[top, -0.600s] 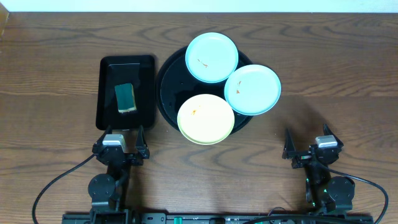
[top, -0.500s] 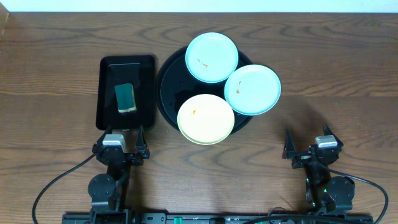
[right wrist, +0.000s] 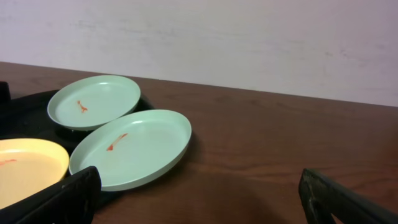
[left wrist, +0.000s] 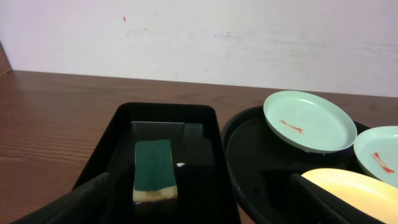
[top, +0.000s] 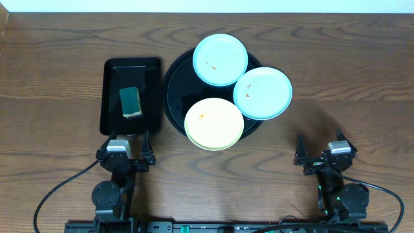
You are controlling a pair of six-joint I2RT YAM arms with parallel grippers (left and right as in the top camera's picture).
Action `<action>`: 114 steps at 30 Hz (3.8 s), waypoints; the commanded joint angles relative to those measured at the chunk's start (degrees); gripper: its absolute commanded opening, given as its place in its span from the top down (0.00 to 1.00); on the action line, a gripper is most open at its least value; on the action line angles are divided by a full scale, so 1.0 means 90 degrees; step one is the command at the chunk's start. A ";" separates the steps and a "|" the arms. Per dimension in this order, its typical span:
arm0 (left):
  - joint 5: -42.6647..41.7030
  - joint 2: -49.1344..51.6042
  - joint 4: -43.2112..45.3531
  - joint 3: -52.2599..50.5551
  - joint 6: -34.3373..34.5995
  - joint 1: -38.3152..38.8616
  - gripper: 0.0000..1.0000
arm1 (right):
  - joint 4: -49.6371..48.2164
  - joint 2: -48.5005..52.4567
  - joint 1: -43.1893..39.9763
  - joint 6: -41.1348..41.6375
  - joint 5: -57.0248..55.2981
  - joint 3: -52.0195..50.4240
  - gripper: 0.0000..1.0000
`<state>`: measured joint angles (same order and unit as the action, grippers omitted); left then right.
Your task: Clean dirty plates on tray and stack at the side
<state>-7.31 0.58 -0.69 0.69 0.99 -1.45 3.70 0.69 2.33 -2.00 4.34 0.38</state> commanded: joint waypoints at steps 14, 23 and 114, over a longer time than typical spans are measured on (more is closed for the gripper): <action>-0.0117 -0.0022 -0.0301 -0.0051 -0.0131 -0.0027 0.13 | 0.0024 -0.0034 0.0119 -0.0070 0.0046 -0.0007 0.01; -0.0117 -0.0022 -0.0301 -0.0051 -0.0131 -0.0027 0.13 | 0.0022 -0.0034 0.0119 -0.0070 0.0046 -0.0007 0.01; -0.1426 0.7526 -0.7133 0.9731 0.1054 -0.0027 0.14 | 0.4272 0.5153 0.0119 0.0066 0.1076 0.6205 0.01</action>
<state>-25.32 68.18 -64.93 87.09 8.62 -1.45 35.68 36.05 2.33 2.42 11.55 45.93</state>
